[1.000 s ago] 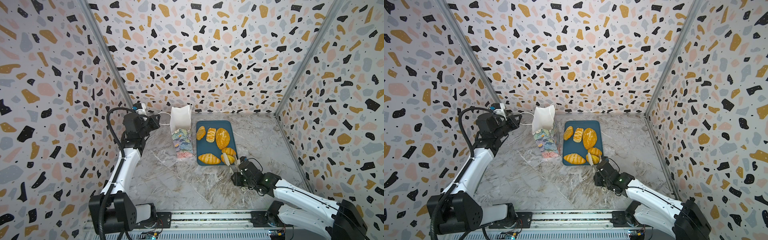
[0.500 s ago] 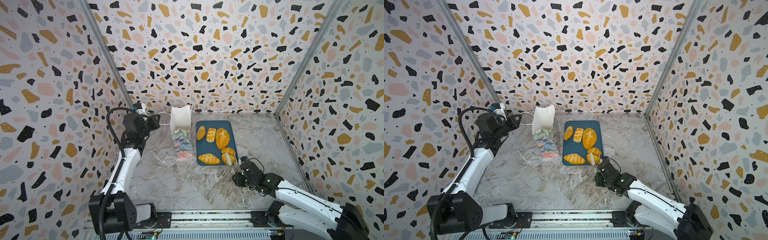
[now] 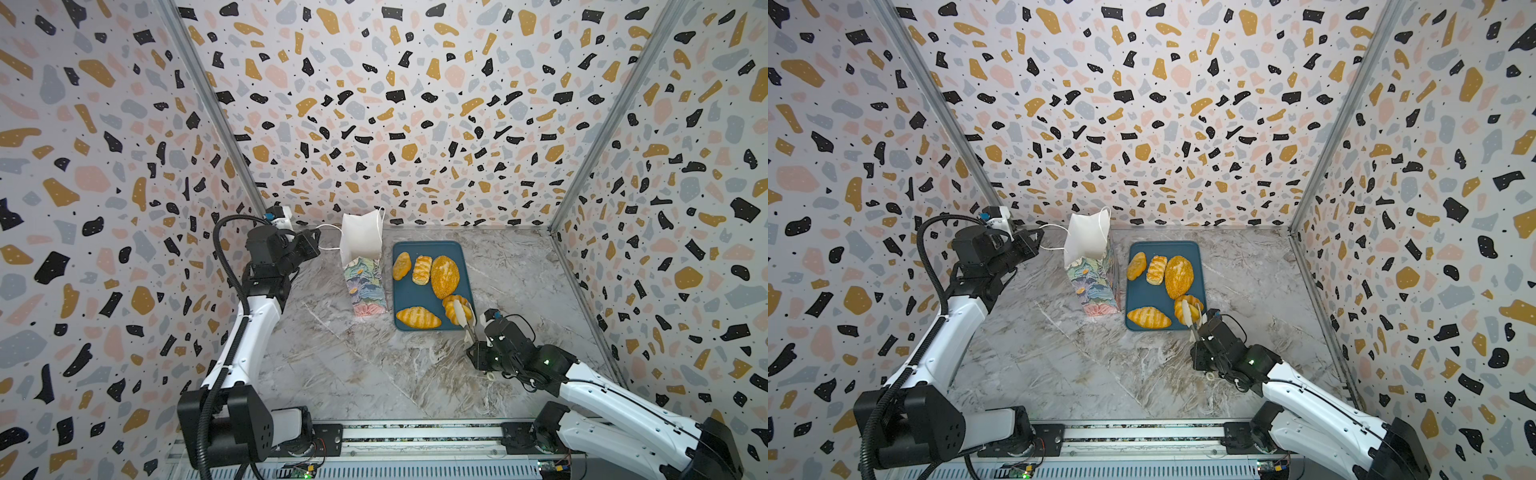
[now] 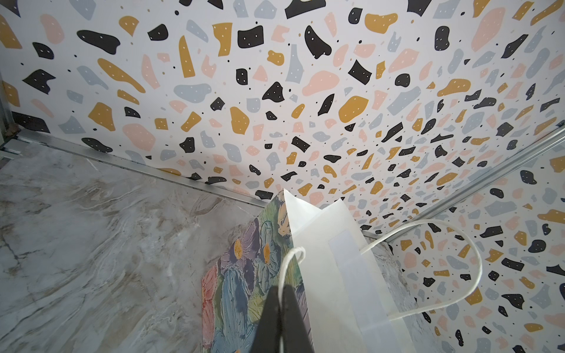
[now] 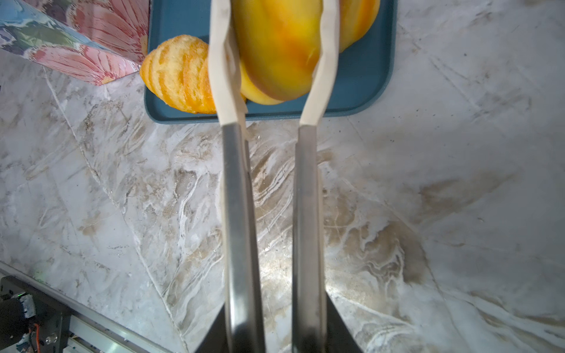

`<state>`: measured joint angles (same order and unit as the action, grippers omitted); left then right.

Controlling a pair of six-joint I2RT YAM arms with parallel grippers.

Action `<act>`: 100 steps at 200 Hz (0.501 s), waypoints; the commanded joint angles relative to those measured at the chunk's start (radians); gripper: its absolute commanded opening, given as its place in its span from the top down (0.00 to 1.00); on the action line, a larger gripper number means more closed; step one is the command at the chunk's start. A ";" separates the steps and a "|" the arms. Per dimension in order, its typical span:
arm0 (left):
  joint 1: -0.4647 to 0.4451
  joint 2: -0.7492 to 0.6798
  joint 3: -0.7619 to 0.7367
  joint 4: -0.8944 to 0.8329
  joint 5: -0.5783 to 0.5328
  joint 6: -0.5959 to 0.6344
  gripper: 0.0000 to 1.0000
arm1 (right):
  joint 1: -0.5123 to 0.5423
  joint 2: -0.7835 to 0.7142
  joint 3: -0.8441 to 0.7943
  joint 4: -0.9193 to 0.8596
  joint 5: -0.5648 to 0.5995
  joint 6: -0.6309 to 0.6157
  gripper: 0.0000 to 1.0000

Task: Place the fake bread into the paper bag
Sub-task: 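Close the tongs on the yellow striped bun with the right gripper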

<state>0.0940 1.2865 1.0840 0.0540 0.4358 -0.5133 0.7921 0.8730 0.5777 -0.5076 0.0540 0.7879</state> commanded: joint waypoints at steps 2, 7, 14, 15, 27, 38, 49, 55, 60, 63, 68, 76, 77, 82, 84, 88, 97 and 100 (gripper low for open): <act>-0.005 -0.021 -0.016 0.049 0.006 -0.003 1.00 | 0.004 -0.030 0.056 -0.013 0.020 0.003 0.71; -0.005 -0.021 -0.015 0.049 0.006 -0.002 1.00 | 0.004 -0.034 0.058 -0.015 0.019 0.002 0.71; -0.005 -0.021 -0.015 0.051 0.009 -0.002 1.00 | 0.005 -0.036 0.062 -0.017 0.020 0.003 0.71; -0.005 -0.020 -0.015 0.051 0.010 -0.002 1.00 | 0.005 -0.036 0.063 -0.017 0.020 0.002 0.71; -0.005 -0.021 -0.017 0.057 0.016 -0.001 1.00 | 0.006 -0.040 0.069 -0.022 0.020 0.003 0.71; -0.005 -0.021 -0.019 0.060 0.014 -0.004 1.00 | 0.007 -0.041 0.075 -0.022 0.020 0.003 0.70; -0.005 -0.022 -0.019 0.060 0.014 -0.004 1.00 | 0.009 -0.040 0.081 -0.024 0.022 0.001 0.71; -0.005 -0.023 -0.020 0.061 0.014 -0.002 1.00 | 0.009 -0.040 0.087 -0.024 0.023 0.000 0.71; -0.005 -0.024 -0.020 0.061 0.014 -0.002 1.00 | 0.010 -0.039 0.092 -0.027 0.023 0.000 0.71; -0.005 -0.024 -0.020 0.060 0.014 -0.002 1.00 | 0.011 -0.037 0.095 -0.028 0.022 -0.001 0.71; -0.005 -0.024 -0.020 0.060 0.013 -0.002 1.00 | 0.010 -0.037 0.101 -0.029 0.023 -0.002 0.70; -0.005 -0.026 -0.020 0.060 0.012 -0.003 1.00 | 0.012 -0.035 0.111 -0.034 0.025 -0.005 0.71; -0.005 -0.026 -0.020 0.060 0.012 -0.002 1.00 | 0.012 -0.035 0.112 -0.035 0.026 -0.005 0.71; -0.005 -0.026 -0.019 0.060 0.012 -0.002 1.00 | 0.012 -0.035 0.117 -0.039 0.027 -0.007 0.71; -0.005 -0.026 -0.019 0.061 0.012 -0.002 1.00 | 0.013 -0.034 0.120 -0.041 0.028 -0.007 0.71; -0.005 -0.025 -0.020 0.061 0.013 -0.002 1.00 | 0.013 -0.034 0.125 -0.042 0.032 -0.007 0.71; -0.005 -0.024 -0.021 0.060 0.014 -0.002 1.00 | 0.012 -0.034 0.135 -0.046 0.035 -0.009 0.70; -0.005 -0.024 -0.020 0.061 0.014 -0.002 1.00 | 0.013 -0.034 0.137 -0.048 0.036 -0.010 0.71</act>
<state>0.0940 1.2858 1.0718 0.0658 0.4366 -0.5133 0.7990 0.8551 0.6491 -0.5488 0.0578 0.7879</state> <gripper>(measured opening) 0.046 0.304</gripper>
